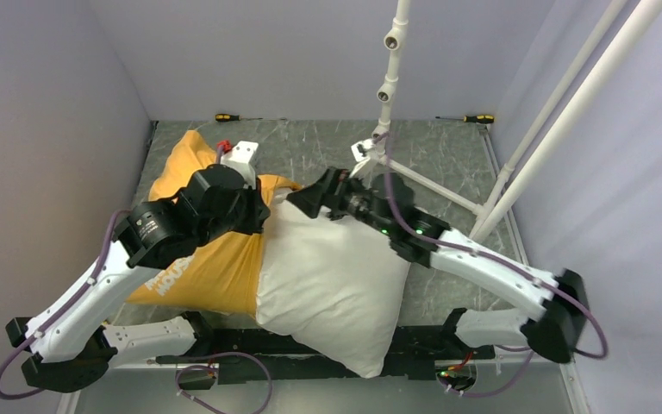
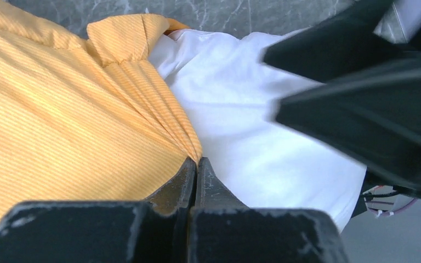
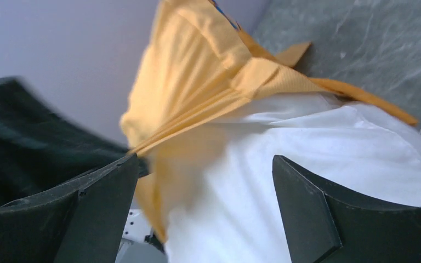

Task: Put the pillow into the pillowcase
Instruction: Stuff the pillow into the pillowcase.

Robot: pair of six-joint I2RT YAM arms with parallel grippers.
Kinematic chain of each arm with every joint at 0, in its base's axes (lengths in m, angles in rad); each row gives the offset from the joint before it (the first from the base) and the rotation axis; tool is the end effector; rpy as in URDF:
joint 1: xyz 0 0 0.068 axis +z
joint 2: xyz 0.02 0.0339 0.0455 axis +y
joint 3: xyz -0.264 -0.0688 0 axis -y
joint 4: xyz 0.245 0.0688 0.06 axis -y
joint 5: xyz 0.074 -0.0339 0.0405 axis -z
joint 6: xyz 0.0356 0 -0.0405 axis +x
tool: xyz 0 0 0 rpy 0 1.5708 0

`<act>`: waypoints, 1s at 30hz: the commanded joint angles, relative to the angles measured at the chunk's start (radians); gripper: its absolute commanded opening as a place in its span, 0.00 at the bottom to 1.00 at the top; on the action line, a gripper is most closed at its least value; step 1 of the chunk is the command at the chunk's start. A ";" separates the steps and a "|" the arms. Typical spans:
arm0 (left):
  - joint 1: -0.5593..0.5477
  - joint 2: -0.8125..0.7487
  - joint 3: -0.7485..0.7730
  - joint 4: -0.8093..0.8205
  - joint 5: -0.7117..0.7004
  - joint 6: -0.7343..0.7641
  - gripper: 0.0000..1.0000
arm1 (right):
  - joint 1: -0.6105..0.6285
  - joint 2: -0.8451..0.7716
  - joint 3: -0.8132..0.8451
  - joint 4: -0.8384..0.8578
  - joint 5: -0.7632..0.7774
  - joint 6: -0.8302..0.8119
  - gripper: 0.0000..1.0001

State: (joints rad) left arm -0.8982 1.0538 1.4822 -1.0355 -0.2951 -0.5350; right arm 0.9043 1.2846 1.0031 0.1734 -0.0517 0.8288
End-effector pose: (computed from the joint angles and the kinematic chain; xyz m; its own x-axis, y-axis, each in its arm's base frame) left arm 0.1179 -0.1314 0.4377 -0.6115 -0.0153 -0.7911 0.3346 0.9010 -0.2760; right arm 0.1880 0.2420 0.3445 -0.6471 0.3680 -0.6677 -0.5027 0.4524 0.7366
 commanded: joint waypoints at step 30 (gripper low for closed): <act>0.284 0.102 0.221 0.323 0.759 -0.115 0.00 | 0.023 0.547 0.167 0.952 -0.330 0.418 0.00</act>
State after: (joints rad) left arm -0.5911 1.1515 1.5574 -0.9703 0.1978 -0.5625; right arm 0.9195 1.7855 1.0725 0.9550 -0.4103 1.1984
